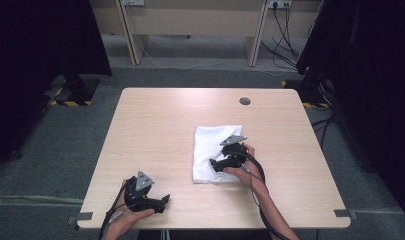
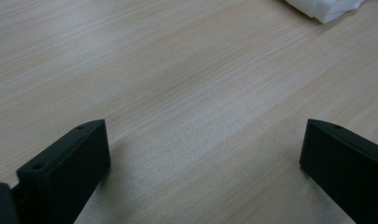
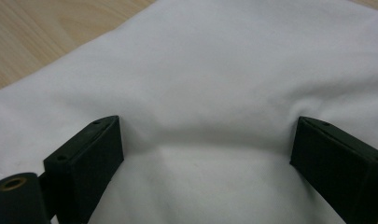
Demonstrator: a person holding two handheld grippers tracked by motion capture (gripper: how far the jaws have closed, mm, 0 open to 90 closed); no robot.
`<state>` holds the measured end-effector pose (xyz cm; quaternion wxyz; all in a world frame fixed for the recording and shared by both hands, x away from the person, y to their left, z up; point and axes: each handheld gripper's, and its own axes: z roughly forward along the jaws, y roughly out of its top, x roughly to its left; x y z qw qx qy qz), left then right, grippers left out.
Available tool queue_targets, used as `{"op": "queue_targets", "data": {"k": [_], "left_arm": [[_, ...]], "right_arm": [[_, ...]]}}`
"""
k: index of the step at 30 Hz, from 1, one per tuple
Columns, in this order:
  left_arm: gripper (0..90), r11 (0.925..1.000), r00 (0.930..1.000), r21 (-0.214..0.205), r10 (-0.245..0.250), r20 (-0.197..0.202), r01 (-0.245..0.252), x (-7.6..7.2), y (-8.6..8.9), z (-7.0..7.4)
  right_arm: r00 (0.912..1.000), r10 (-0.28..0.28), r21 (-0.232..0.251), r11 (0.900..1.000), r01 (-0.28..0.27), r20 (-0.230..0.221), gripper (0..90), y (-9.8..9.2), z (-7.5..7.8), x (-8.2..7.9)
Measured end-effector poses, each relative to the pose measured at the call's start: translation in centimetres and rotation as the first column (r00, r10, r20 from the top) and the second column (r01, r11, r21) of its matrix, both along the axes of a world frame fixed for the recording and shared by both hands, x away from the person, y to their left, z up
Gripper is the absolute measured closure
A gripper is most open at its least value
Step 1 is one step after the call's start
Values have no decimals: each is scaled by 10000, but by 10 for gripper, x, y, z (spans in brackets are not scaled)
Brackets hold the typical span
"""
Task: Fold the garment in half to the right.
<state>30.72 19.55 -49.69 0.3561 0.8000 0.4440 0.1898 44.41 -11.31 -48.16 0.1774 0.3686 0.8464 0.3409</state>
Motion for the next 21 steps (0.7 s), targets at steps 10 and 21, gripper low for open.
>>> {"op": "queue_targets", "data": {"k": [10, 21], "left_arm": [[8, 10000, 10000, -2, 0, 1, 0, 0, 0, 0], [8, 10000, 10000, -5, 1, -1, -1, 0, 0, 0]], "right_arm": [[10000, 31, 60, 10000, -31, 40, 90, -1, -1, 0], [9999, 13, 297, 9996, -10, -105, 86, -2, 2, -1]]}}
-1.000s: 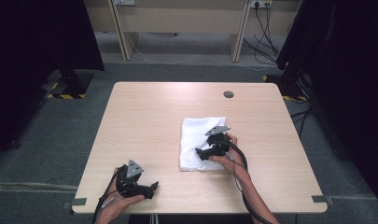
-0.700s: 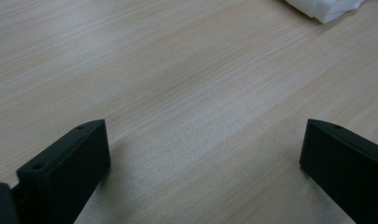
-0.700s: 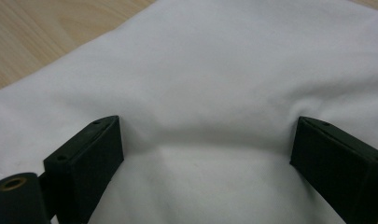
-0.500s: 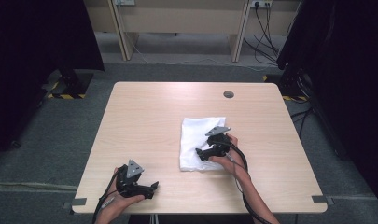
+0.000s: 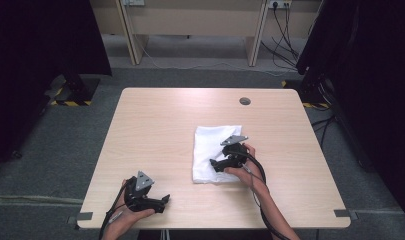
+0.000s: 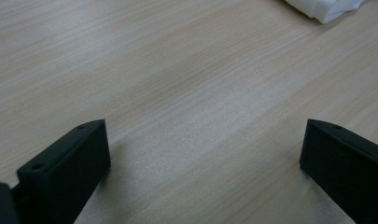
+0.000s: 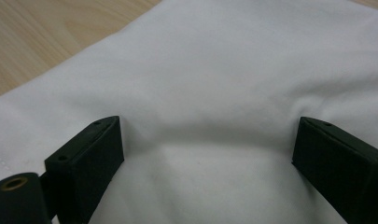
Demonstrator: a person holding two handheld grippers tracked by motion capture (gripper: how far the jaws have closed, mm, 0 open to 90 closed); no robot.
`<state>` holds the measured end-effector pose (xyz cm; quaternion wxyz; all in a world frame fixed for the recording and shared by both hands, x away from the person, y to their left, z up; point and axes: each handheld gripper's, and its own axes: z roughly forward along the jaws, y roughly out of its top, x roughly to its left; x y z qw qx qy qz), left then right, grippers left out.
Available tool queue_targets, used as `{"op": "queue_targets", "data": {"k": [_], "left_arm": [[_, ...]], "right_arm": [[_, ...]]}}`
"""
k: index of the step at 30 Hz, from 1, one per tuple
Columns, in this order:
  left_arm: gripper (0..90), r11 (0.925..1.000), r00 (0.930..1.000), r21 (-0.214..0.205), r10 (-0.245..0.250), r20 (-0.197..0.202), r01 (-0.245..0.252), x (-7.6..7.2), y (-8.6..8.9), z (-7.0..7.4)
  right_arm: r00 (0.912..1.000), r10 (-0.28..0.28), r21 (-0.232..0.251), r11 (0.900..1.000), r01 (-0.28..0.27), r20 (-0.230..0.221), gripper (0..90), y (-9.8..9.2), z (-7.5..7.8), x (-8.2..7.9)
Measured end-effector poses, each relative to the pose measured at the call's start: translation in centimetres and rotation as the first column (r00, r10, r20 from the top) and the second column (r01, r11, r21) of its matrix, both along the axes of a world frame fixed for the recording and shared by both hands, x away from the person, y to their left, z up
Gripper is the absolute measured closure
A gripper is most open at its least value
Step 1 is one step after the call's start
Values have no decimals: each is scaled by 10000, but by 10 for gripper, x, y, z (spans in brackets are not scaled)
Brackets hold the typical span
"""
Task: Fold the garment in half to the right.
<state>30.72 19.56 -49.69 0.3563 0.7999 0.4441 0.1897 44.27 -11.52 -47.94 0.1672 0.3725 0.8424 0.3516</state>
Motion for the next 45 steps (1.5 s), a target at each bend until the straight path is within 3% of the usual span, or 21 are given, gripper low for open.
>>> {"op": "queue_targets", "data": {"k": [3, 9, 28, 45], "left_arm": [[8, 10000, 10000, 0, 1, -1, -1, 0, 0, 0], [8, 10000, 10000, 2, 0, -1, 0, 0, 0, 0], [7, 10000, 10000, 0, 2, 1, -2, 0, 0, 0], [8, 10000, 10000, 2, 2, 2, -2, 0, 0, 0]], "right_arm": [[9999, -100, 441, 9990, 104, -87, 83, -3, 4, -1], [9999, -132, 692, 9975, 132, 2, 81, -8, 11, -5], [9991, 176, 677, 9975, -203, 394, 74, -19, 18, -24], [9969, 315, 1029, 9939, -388, 719, 73, -29, 26, -43]]}}
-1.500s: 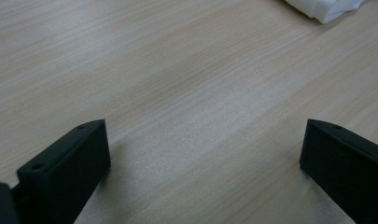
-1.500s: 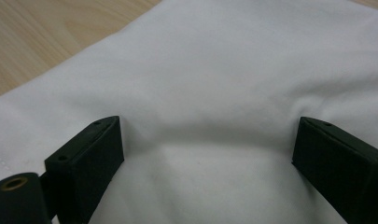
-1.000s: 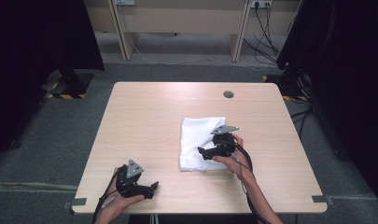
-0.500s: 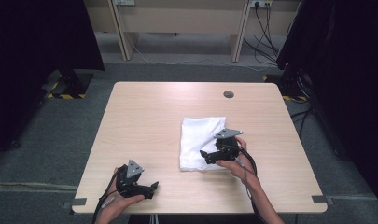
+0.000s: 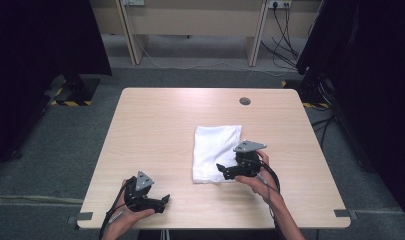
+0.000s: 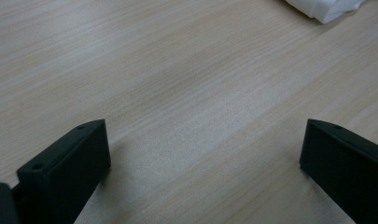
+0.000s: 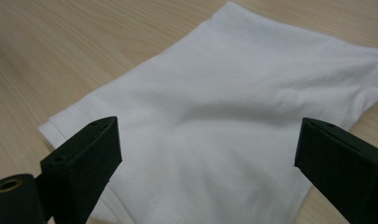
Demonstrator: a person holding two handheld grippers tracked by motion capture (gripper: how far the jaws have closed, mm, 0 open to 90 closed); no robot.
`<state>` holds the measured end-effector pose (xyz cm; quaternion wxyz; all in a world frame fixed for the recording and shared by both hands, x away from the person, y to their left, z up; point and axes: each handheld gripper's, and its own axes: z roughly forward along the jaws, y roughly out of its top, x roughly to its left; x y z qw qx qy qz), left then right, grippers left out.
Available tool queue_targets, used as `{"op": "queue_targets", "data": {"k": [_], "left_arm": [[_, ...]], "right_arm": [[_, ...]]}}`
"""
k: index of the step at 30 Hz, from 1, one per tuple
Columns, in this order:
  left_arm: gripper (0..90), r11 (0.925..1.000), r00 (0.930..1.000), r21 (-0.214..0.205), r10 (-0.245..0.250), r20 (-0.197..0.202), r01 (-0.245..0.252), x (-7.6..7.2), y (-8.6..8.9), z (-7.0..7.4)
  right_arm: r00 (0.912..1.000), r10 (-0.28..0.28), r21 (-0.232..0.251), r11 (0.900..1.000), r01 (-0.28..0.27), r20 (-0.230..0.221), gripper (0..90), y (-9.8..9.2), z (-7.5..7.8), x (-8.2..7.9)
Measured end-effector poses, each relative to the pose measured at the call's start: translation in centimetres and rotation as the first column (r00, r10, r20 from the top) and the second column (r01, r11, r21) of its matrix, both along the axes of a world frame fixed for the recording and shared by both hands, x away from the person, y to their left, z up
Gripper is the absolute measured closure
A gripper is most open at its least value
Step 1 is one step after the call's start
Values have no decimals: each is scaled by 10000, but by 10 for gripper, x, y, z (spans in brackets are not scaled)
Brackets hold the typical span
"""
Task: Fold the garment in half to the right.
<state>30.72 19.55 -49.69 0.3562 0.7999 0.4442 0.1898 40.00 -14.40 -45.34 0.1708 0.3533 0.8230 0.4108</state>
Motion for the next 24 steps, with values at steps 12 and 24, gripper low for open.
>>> {"op": "queue_targets", "data": {"k": [12, 24], "left_arm": [[7, 10000, 10000, 2, -3, 0, 3, 0, 0, 0], [7, 10000, 10000, 3, 1, 0, -1, 0, 0, 0]], "right_arm": [[9999, 83, 106, 9999, -84, 102, 73, -5, 1, -11], [9999, 57, 278, 9996, -61, 148, 73, -15, 4, -21]]}}
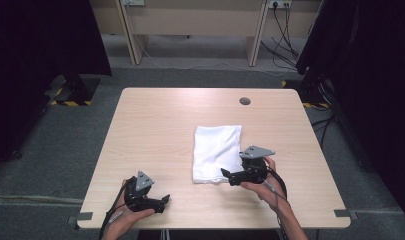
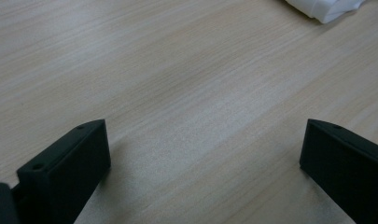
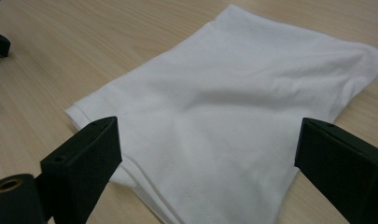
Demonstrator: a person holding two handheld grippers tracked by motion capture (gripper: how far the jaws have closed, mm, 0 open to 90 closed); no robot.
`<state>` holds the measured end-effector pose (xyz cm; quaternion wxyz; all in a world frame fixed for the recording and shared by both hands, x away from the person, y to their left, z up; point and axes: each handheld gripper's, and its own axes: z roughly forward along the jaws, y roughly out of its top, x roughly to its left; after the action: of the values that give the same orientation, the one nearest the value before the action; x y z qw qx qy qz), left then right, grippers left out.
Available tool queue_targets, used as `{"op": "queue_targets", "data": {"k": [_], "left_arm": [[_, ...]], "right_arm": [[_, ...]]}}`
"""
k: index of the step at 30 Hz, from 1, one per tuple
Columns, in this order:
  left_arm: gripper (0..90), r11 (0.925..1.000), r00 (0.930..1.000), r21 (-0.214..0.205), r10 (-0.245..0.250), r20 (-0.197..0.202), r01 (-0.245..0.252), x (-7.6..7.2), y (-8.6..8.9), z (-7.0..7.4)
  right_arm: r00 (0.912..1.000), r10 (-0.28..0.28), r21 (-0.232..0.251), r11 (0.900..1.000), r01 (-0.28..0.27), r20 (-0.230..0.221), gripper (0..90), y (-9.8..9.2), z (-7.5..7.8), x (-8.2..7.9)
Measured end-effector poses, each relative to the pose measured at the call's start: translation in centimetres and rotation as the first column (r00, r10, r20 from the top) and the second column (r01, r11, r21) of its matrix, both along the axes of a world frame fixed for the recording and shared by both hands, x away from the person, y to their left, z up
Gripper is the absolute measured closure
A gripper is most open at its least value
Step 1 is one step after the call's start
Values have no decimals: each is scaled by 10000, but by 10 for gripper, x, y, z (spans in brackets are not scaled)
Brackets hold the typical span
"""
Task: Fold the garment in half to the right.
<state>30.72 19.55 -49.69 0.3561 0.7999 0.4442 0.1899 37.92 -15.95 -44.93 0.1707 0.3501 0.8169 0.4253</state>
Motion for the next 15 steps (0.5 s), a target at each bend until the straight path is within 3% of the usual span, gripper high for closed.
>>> {"op": "queue_targets", "data": {"k": [15], "left_arm": [[8, 10000, 10000, -2, 0, -2, 0, 0, 0, 0]], "right_arm": [[9995, -308, 59, 9995, 307, 59, 73, -16, -1, -8]]}}
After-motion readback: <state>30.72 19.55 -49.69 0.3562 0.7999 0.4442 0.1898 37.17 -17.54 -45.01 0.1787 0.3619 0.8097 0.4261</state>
